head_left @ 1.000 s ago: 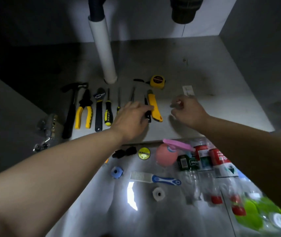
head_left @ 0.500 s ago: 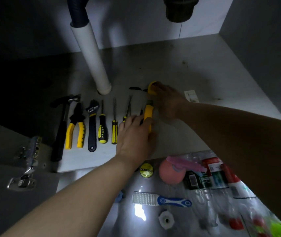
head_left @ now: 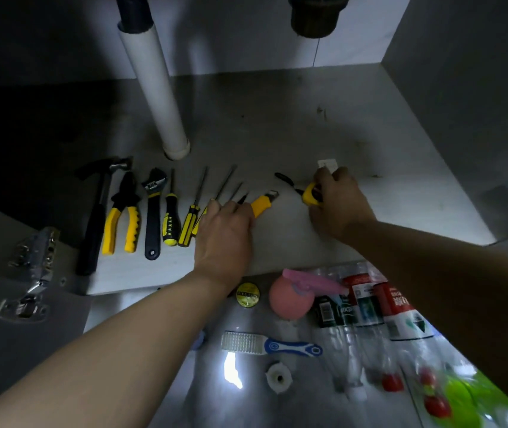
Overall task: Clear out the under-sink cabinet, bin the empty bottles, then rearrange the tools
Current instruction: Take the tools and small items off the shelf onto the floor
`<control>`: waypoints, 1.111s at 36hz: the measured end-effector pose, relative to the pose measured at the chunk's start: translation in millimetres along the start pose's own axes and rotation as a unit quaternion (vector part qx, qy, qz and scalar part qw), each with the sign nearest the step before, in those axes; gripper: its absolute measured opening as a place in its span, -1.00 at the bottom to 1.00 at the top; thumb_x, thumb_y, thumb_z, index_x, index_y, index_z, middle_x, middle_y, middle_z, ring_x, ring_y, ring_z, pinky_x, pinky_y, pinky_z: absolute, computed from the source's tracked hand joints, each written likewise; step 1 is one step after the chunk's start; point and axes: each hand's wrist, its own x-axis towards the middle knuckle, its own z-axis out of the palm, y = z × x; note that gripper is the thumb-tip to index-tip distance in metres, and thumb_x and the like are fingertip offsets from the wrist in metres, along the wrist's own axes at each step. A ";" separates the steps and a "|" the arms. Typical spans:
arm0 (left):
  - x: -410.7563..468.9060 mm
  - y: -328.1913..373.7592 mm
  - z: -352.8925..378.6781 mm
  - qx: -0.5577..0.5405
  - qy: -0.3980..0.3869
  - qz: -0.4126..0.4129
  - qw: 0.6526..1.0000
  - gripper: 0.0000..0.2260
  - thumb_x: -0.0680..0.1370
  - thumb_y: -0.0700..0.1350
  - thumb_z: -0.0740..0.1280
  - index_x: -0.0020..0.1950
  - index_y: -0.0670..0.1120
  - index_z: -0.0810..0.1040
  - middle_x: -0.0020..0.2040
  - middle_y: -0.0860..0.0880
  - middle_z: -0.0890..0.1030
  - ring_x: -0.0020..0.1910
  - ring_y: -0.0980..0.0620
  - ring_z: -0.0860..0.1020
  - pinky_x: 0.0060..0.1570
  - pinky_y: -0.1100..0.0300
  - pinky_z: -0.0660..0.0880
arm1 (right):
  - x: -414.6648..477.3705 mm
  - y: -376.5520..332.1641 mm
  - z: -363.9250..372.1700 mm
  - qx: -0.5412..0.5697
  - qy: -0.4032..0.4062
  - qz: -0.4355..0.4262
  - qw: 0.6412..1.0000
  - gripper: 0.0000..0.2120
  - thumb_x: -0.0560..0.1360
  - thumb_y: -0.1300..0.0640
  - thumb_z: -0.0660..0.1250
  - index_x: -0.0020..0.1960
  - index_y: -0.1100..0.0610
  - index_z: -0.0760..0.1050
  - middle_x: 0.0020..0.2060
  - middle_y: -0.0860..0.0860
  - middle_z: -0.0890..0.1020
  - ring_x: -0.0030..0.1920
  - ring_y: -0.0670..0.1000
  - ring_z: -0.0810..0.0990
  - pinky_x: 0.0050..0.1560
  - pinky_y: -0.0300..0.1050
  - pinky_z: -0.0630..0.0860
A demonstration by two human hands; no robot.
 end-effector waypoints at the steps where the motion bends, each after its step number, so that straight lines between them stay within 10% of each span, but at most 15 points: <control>1: 0.6 -0.3 -1.1 -0.003 -0.002 0.001 1.000 -0.85 0.56 -0.26 0.27 -0.01 -0.06 0.59 -0.01 -0.05 0.62 0.04 -0.16 0.45 0.08 -0.02 0.42 | -0.7 -1.4 -4.3 0.019 -0.006 0.011 1.000 -0.44 0.48 0.12 0.41 0.42 0.13 0.30 0.27 0.24 0.36 0.23 0.30 0.42 0.16 0.16 0.54; 12: -15.3 -11.8 -43.5 -0.231 0.030 -0.081 0.969 -0.89 0.52 -0.14 0.42 -0.06 0.06 0.56 -0.11 0.06 0.63 -0.02 -0.03 0.57 -0.12 0.09 0.50 | -109.4 -72.8 -61.6 0.195 0.038 -0.144 0.970 -0.45 0.33 -0.20 0.37 0.25 -0.02 0.37 0.03 -0.11 0.36 -0.06 -0.14 0.42 -0.17 -0.22 0.41; 20: -99.2 -35.6 -68.0 -0.573 0.046 -0.197 0.794 -0.62 0.51 -0.39 0.43 0.22 -0.06 0.48 -0.20 0.05 0.59 -0.31 0.18 0.51 -0.15 0.36 0.51 | -206.1 -105.7 12.2 0.114 -0.217 -0.135 0.960 -0.52 0.31 -0.28 0.33 0.12 -0.04 0.44 0.05 -0.08 0.38 -0.07 0.05 0.59 -0.03 0.04 0.58; 27: -186.2 -64.0 -49.0 -0.530 0.056 -0.268 0.803 -0.80 0.59 -0.18 0.41 0.20 0.02 0.64 -0.03 -0.02 0.71 -0.02 -0.06 0.67 -0.03 0.06 0.60 | -238.5 -121.3 96.9 0.045 -0.322 -0.083 0.942 -0.44 0.43 -0.13 0.40 0.33 0.04 0.33 0.30 0.07 0.26 0.09 0.21 0.59 0.07 0.07 0.58; 32: -222.1 -68.5 -26.4 -0.511 0.042 -0.320 0.797 -0.84 0.67 -0.16 0.30 0.16 -0.01 0.64 -0.30 0.03 0.61 -0.35 0.09 0.56 -0.32 0.21 0.52 | -239.3 -120.8 116.4 0.038 -0.307 -0.053 0.949 -0.50 0.48 0.08 0.40 0.36 -0.03 0.32 0.39 0.10 0.20 0.21 0.18 0.53 0.14 0.07 0.57; 40: -255.0 -99.5 -1.8 -0.371 -0.030 -0.349 0.860 -0.66 0.68 -0.14 0.25 0.45 0.01 0.49 0.11 -0.07 0.57 0.09 -0.02 0.55 0.21 -0.05 0.53 | -241.1 -112.8 122.1 -0.004 -0.283 -0.048 0.958 -0.45 0.52 0.03 0.31 0.46 0.00 0.23 0.33 0.06 0.28 0.15 0.14 0.56 0.06 0.09 0.59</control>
